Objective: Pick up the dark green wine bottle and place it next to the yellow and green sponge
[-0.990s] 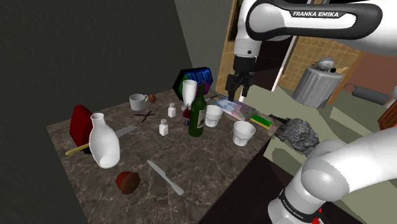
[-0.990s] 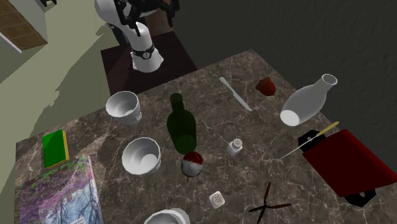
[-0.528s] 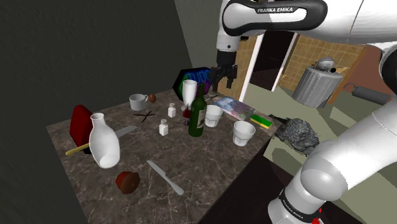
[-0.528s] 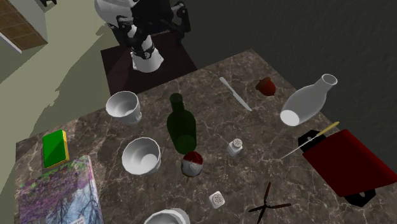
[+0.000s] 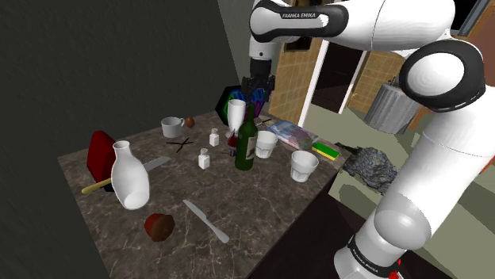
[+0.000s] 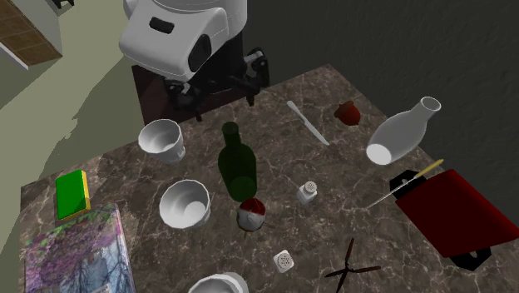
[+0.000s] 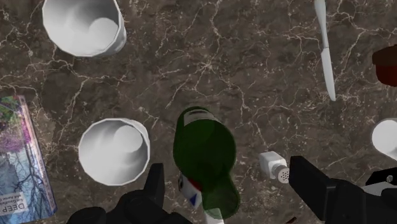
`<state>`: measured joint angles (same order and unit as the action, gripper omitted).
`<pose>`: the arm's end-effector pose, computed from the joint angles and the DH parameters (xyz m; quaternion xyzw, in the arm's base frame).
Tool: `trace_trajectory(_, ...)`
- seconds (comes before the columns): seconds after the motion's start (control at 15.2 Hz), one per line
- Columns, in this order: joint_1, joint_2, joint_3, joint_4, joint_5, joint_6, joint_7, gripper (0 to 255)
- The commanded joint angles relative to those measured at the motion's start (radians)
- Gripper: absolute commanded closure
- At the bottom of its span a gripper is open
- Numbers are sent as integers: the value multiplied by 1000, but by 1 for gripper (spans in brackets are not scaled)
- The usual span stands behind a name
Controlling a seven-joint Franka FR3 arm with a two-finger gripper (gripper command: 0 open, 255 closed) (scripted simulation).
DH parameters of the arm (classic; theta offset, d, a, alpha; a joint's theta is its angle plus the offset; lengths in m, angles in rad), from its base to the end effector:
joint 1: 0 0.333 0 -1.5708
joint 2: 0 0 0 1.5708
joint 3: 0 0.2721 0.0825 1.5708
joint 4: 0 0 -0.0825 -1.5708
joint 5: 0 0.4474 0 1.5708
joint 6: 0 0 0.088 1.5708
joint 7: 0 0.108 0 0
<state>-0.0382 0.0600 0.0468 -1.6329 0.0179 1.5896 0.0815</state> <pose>0.6291 0.0068 0.5106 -0.9979 0.0370 0.0520 0.0080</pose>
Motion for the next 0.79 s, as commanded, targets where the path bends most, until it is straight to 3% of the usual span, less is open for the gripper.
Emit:
trace_trajectory(0.0,-1,86,-2,114,-7,-25,6,0)
trace_trajectory(0.07,-1,117,-2,155,-9,-33,8,0)
trace_trajectory(0.73,-1,93,-2,21,-8,76,7,0)
